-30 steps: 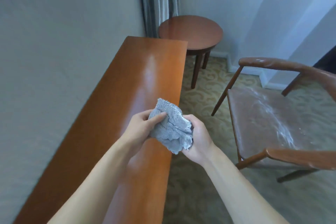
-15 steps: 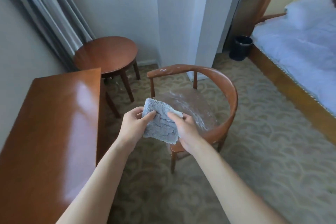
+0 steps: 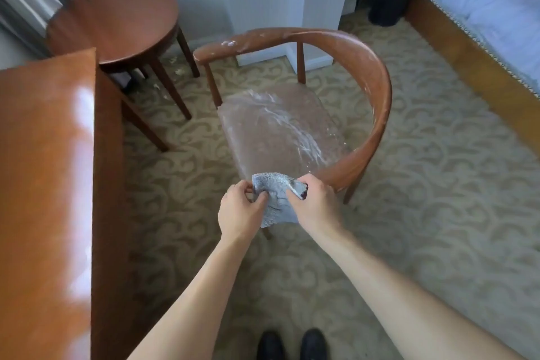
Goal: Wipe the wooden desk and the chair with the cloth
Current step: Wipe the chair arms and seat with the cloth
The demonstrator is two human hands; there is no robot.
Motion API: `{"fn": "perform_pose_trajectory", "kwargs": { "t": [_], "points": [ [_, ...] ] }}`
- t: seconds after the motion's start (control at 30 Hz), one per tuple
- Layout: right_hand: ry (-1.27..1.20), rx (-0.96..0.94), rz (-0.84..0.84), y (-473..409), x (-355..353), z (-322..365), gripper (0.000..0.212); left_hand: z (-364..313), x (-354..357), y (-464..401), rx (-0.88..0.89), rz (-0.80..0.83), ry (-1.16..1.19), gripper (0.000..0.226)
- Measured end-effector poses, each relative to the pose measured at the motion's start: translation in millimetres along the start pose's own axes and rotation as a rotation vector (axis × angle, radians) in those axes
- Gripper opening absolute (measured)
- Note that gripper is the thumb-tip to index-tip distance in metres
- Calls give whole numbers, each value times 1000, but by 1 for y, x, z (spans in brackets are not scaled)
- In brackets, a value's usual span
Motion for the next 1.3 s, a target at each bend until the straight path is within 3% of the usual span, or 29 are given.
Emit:
{"fn": "perform_pose_trajectory", "kwargs": {
  "t": [0.07,0.17,0.27,0.4,0.47,0.53,0.63,0.73,0.87,1.03,1.17,1.3],
  "points": [
    [173,-151,-87,-4,7,3,21,11,12,-8,39,-15,-31,22],
    [385,-361,-196,2,23,19,46,26,27,-16,43,26,131,29],
    [409,-568,-90,20,66,34,45,39,33,-17,27,67,291,24],
    [505,-497,-18,25,88,19,50,53,49,-15,-32,170,468,25],
    [537,-470,-31,20,76,10,51,49,50,-19,-68,143,511,27],
    [578,-426,-45,5,55,-10,51,32,51,-28,-34,135,401,34],
    [665,-336,-78,-28,16,-44,49,2,64,-36,85,198,-31,45],
    [705,-234,-101,-47,0,-55,50,0,67,-37,119,130,-252,47],
    [646,-245,-98,-18,40,-16,50,3,68,-39,84,145,-248,49],
    [505,-298,-78,21,79,16,45,9,61,-37,129,214,-71,66],
    [589,-407,-33,-7,47,-10,40,6,66,-41,193,177,-194,48],
    [691,-226,-98,-68,-14,-62,42,10,72,-45,161,163,-282,45]
  ]
}}
Point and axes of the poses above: each hand's wrist, its own y-axis away from the middle knuckle, its own x-axis out of the palm, z = x × y, the point moved 9 cm from there along -y, towards the middle knuckle, and after that the axes turned 1 degree about -z, right-handed, at the moved point
